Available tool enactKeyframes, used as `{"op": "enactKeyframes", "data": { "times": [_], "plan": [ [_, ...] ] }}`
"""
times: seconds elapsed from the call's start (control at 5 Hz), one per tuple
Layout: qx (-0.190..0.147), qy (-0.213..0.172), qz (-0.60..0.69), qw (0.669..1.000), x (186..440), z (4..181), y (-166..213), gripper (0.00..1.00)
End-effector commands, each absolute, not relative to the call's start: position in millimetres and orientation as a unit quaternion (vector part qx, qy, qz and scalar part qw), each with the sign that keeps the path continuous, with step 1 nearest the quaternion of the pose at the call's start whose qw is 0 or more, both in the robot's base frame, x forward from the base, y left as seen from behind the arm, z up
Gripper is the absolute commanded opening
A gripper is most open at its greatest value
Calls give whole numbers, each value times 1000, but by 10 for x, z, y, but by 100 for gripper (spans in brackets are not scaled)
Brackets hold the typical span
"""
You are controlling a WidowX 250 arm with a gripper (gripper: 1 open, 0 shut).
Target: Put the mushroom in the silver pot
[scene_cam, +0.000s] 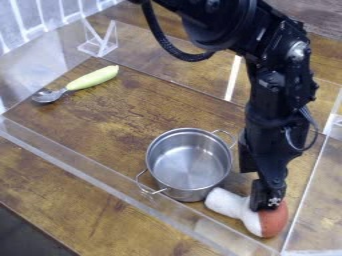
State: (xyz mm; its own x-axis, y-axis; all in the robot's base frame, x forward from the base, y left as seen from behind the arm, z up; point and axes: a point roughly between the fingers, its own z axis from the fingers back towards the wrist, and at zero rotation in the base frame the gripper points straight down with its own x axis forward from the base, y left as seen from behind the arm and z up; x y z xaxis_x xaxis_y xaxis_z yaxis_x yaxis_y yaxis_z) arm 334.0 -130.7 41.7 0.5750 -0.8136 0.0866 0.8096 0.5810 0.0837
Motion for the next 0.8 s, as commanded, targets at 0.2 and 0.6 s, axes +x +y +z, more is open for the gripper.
{"op": "enactKeyframes", "data": {
  "times": [0.2,0.6],
  "plan": [
    [37,-86,-444,891,3375,272,-1226,100],
    [40,-100,-476,873,3265,152,-1426,100]
  ]
}}
